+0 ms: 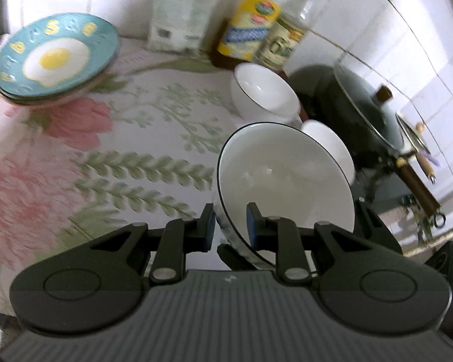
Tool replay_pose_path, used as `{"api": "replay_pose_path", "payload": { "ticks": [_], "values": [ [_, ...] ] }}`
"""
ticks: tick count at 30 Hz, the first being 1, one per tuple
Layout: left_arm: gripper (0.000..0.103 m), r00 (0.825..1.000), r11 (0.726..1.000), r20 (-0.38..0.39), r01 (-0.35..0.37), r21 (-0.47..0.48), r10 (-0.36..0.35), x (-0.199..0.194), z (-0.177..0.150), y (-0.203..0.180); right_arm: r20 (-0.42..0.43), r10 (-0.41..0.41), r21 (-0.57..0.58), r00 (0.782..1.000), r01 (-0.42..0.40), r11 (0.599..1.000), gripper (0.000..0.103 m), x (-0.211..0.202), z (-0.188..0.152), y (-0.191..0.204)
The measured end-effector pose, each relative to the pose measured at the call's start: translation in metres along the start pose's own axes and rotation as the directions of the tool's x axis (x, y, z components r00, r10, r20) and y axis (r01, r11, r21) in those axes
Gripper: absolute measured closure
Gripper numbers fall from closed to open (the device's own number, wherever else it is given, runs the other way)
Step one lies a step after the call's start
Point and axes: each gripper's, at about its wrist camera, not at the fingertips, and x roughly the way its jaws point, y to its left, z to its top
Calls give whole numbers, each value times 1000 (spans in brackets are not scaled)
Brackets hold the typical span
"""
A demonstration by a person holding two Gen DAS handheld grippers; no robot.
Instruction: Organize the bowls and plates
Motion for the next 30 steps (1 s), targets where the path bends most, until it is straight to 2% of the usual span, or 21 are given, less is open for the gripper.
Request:
{"api": "replay_pose_path", "payload": {
  "ticks": [6, 10, 14, 19, 30],
  "values": [
    [82, 997, 998, 52, -61, -30, 62, -5, 25, 30, -20, 59, -2, 998, -59, 998, 5, 40, 27, 7],
    [82, 992, 993, 49, -113, -13, 114, 5, 44, 46, -31, 71, -14, 997, -71, 997, 5, 68, 38, 10],
    [82, 991, 992, 45, -123, -19, 124, 17, 59, 62, -52, 81, 10, 995, -80, 997, 5, 96, 44, 5],
    [82, 989, 991, 62, -135, -2, 135, 36, 68, 74, -86, 12, -46, 996, -16, 999, 5, 118, 52, 12],
    [82, 987, 988, 48, -154, -28, 155, 70, 76, 98, -169, 62, 40, 984, -56, 998, 5, 165, 37, -3]
  ]
}}
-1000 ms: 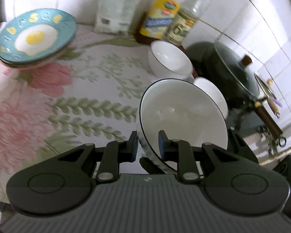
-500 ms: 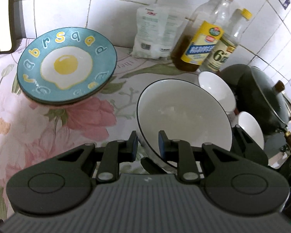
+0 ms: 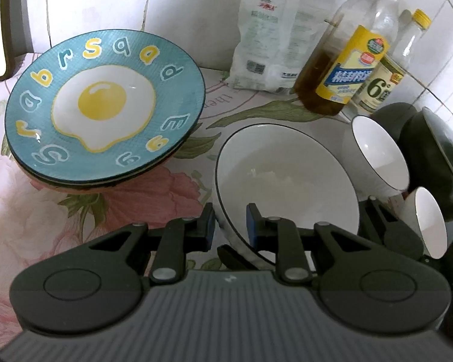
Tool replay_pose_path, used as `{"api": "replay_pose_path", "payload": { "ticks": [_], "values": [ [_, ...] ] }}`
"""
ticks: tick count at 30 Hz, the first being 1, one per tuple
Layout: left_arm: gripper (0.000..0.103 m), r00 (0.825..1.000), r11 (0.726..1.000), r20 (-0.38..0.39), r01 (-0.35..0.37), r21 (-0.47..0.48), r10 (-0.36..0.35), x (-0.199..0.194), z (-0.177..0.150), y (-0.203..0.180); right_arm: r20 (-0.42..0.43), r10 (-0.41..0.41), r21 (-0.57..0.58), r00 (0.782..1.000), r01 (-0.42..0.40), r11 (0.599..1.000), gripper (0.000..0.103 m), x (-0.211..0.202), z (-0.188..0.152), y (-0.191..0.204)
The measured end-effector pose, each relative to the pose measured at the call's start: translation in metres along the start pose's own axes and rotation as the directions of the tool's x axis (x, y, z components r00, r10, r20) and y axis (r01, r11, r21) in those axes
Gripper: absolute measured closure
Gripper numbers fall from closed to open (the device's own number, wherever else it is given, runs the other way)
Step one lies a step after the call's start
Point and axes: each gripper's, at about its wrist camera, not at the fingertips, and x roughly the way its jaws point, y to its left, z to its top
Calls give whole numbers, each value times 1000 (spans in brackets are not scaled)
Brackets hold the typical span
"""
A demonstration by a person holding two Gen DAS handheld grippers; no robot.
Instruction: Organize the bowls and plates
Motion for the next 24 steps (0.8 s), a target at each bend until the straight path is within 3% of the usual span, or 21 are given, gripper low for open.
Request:
{"api": "replay_pose_path", "payload": {
  "ticks": [5, 11, 17, 24],
  "values": [
    [82, 999, 999, -25, -33, 17, 33, 6, 0, -3, -70, 10, 16, 997, -9, 1000, 5, 12, 1, -4],
    [81, 996, 998, -60, -59, 14, 60, 7, 0, -4, -89, -23, -15, 996, 21, 1000, 3, 7, -3, 3],
    [62, 991, 994, -72, -107, 25, 109, -17, 2, -10, -42, -25, 29, 999, 26, 999, 3, -39, -9, 3],
    [57, 997, 998, -57, -47, 51, 50, -59, 1, -22, 17, -27, 91, 1000, 25, 996, 3, -101, -7, 3]
  ]
}}
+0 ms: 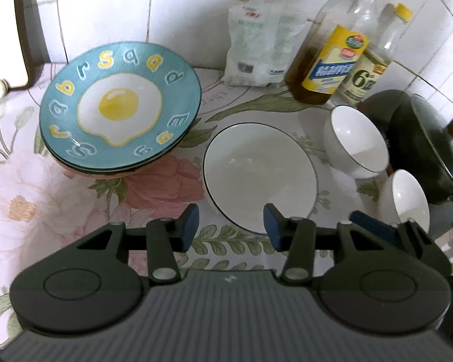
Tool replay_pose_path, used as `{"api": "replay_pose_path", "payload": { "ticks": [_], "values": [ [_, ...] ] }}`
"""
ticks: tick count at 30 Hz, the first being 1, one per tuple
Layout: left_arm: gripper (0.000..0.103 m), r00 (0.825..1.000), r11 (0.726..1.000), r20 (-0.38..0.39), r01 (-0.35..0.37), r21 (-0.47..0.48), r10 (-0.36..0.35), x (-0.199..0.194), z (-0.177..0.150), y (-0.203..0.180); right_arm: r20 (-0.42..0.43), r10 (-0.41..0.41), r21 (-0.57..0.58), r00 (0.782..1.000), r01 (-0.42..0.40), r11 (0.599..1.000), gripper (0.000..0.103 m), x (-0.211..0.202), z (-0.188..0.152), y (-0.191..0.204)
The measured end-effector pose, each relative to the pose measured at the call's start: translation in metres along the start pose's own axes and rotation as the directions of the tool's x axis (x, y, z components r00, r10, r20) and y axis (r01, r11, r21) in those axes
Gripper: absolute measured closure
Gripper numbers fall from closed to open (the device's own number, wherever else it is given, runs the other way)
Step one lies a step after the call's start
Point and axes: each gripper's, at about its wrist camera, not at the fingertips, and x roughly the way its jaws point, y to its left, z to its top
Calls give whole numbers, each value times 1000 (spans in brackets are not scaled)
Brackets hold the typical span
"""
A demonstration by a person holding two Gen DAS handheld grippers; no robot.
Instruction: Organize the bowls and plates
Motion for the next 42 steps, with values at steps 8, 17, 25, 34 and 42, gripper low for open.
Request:
{"api": "replay_pose_path", "payload": {
  "ticks": [8, 17, 25, 34, 42],
  "values": [
    [48, 1000, 994, 11, 14, 108, -15, -43, -12, -27, 60, 36, 90, 998, -41, 995, 3, -75, 15, -9],
    [38, 1000, 971, 3, 6, 239, -7, -75, -33, -61, 35, -30, 192, 999, 23, 981, 3, -143, 21, -11],
    [31, 999, 954, -4, 36, 297, -36, -94, -40, -86, 54, -62, 199, 997, 50, 979, 3, -187, 14, -11],
    [28, 999, 943, 6, 46, 330, -51, -102, -44, -116, 82, -103, 291, 991, 75, 954, 3, -213, 4, -19],
    [28, 992, 942, -8, 125, 310, -129, -89, -42, -147, 113, -158, 387, 981, 103, 916, 3, -205, -11, -49]
  ]
}}
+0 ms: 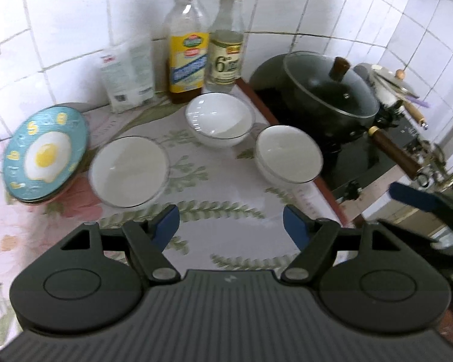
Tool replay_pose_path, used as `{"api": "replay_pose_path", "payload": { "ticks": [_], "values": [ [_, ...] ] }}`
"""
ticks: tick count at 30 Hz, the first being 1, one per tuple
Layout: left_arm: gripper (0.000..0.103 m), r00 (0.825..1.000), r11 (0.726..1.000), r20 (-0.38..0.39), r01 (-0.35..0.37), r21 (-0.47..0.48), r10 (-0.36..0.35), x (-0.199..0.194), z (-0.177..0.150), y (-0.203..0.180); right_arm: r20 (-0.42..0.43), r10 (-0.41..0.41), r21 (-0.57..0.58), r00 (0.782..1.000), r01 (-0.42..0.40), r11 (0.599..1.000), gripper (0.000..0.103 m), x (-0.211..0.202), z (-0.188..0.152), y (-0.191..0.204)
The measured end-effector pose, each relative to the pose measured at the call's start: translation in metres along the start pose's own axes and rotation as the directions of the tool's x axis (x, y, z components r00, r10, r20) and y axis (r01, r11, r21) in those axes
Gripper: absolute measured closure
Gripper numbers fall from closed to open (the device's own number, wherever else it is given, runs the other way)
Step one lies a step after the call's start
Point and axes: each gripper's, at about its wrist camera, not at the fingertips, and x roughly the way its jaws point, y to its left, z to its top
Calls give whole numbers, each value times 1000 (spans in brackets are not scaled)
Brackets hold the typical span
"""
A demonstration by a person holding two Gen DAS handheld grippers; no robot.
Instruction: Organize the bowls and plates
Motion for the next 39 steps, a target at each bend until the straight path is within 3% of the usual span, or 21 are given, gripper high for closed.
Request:
{"api": "replay_pose_path", "payload": {
  "ticks": [8, 11, 13, 23, 26, 28, 31, 35, 39],
  "values": [
    [30, 999, 996, 18, 37, -86, -36, 49, 16, -18, 0, -143, 124, 990, 141, 982, 13, 47, -6, -51],
    [30, 996, 989, 86, 14, -147, -1, 58, 16, -17, -10, -221, 165, 975, 220, 962, 21, 70, -12, -69],
    [30, 997, 984, 79, 23, -176, -9, 68, 18, -16, -49, -223, 187, 974, 228, 955, 36, 85, -14, -81],
    [45, 999, 973, 41, 41, -226, -33, 139, 27, -20, -142, -217, 269, 966, 249, 930, 44, 135, -11, -119],
    [47, 999, 973, 13, 36, -227, -34, 159, 28, -23, -169, -226, 318, 960, 270, 909, 55, 145, -12, -129],
    [47, 999, 976, -3, 34, -214, -35, 170, 26, -24, -187, -227, 347, 956, 280, 895, 71, 150, -13, -133],
    [48, 999, 980, -14, 33, -198, -36, 178, 24, -26, -190, -217, 366, 957, 275, 889, 75, 155, -13, -134],
    [71, 998, 976, -30, 41, -212, -49, 188, 21, -20, -203, -232, 361, 951, 293, 885, 76, 158, -12, -132],
    [87, 996, 967, -27, 81, -243, -90, 193, 21, -16, -217, -226, 387, 950, 297, 873, 78, 161, -11, -136]
  ]
}}
